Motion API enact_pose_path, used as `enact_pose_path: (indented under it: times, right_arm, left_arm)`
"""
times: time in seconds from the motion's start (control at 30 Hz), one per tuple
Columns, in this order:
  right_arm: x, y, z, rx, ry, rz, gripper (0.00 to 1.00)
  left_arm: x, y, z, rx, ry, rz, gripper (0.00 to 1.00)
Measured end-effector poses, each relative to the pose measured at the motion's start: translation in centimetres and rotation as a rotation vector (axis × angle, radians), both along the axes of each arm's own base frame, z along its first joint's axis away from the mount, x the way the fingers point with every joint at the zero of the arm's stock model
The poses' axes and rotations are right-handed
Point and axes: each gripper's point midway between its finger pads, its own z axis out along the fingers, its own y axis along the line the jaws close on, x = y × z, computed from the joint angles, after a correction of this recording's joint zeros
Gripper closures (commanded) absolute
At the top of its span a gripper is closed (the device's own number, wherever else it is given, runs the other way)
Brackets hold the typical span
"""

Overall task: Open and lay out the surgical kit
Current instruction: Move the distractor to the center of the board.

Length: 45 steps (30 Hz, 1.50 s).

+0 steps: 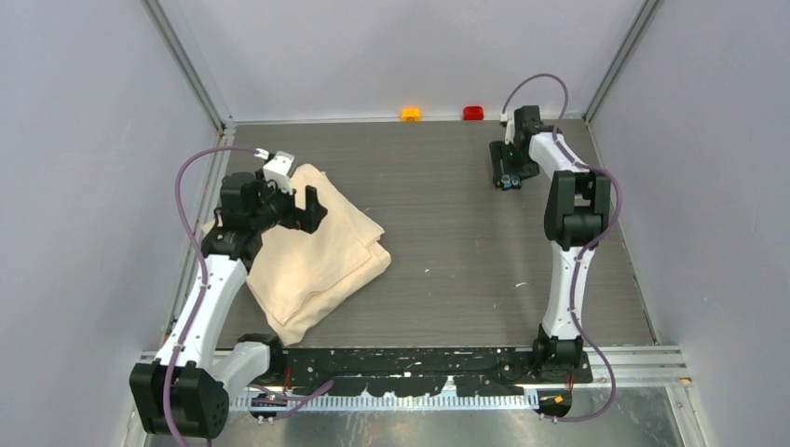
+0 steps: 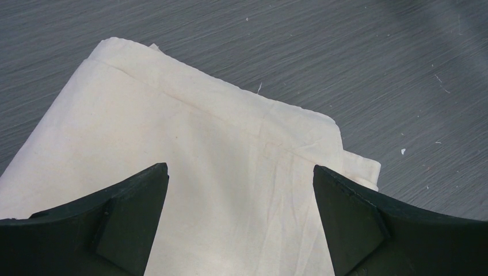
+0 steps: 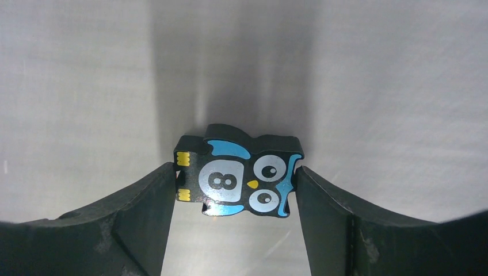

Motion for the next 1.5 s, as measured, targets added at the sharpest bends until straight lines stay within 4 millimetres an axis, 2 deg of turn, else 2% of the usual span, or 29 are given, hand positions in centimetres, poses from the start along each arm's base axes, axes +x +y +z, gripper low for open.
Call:
enact_pose_path:
  times: [0.1, 0.23, 0.4, 0.57, 0.9, 1.17, 1.3, 1.43, 1.5]
  right_arm:
    - [5.2, -1.6, 0.6, -0.03, -0.083, -0.053, 0.49]
    - [9.3, -3.5, 0.9, -0.05, -0.154, -0.105, 0.49]
    - [12.7, -4.7, 1.1, -0.066, -0.218, -0.131, 0.46]
    - [14.6, -5.2, 1.2, -0.072, -0.264, -0.14, 0.4]
    - [16.0, -5.2, 1.2, -0.075, -0.314, -0.138, 0.3]
    - [16.4, -5.5, 1.1, -0.098, -0.326, -0.122, 0.09]
    - [16.3, -5.6, 1.0, -0.102, -0.321, -0.121, 0.08]
    - [14.7, -5.1, 1.2, -0.084, -0.282, -0.108, 0.08]
    - [13.3, -4.7, 2.3, -0.069, -0.264, -0.096, 0.07]
  left_arm:
    - [0.1, 0.0, 0.1, 0.003, 0.012, 0.0, 0.0]
    - [0.2, 0.1, 0.6, 0.017, 0.008, -0.007, 0.0]
    - [-0.1, 0.2, 0.1, 0.032, 0.036, -0.014, 0.0]
    - [-0.6, 0.3, -0.8, 0.051, 0.073, -0.023, 0.0]
    - [-1.2, 0.4, -1.5, 0.07, 0.101, -0.035, 0.0]
    - [-1.4, 0.5, -1.1, 0.08, 0.084, -0.04, 0.0]
    - [-1.5, 0.7, -1.1, 0.089, 0.071, -0.031, 0.0]
    - [-1.9, 1.0, -0.6, 0.099, 0.044, -0.019, 0.0]
    - [-2.0, 1.2, 0.1, 0.103, 0.019, -0.008, 0.0]
